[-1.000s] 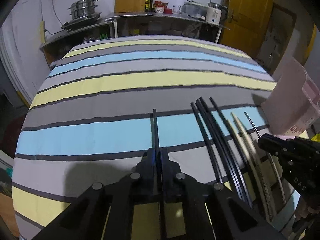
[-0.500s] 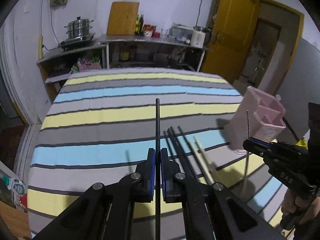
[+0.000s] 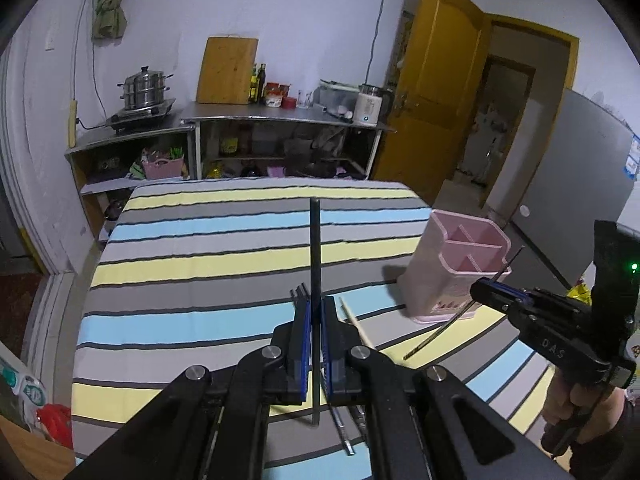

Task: Organize utensils
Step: 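Carry both held chopsticks upright over the pink basket and lower them in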

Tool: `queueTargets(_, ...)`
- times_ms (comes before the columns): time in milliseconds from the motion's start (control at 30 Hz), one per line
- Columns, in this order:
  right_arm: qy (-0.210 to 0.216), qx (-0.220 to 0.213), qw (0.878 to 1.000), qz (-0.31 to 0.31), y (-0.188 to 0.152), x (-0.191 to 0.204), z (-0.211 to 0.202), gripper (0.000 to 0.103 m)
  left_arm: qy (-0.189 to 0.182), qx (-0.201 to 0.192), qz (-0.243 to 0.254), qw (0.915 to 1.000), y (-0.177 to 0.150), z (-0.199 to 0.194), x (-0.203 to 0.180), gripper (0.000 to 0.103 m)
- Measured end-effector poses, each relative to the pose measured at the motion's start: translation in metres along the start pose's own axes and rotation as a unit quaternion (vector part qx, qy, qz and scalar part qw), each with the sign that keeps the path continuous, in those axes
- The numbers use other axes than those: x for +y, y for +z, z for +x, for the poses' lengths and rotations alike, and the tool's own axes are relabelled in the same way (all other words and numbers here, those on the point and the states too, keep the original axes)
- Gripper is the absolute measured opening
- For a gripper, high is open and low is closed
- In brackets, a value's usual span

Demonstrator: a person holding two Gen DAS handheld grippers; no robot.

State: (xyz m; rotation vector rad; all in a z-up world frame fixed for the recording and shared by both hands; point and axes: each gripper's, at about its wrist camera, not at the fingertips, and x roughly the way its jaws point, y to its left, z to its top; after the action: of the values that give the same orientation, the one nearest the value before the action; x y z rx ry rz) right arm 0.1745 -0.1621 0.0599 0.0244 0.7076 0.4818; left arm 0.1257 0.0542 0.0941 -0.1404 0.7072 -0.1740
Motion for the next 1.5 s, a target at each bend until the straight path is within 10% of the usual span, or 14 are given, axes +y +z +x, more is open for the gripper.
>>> queueTargets(933,-0.052,-0.103,0.993,0.04,0.054,-0.063,-0.085,0.006,-0.141,-0.046,0.028,0.9886,0.11,0.01,-0.112,0.005)
queueTargets(1500,-0.063,-0.067,0.992,0.086,0.055,-0.109,-0.019,0.006,-0.143,-0.012,0.017,0.9895,0.12,0.111,-0.126,0.005)
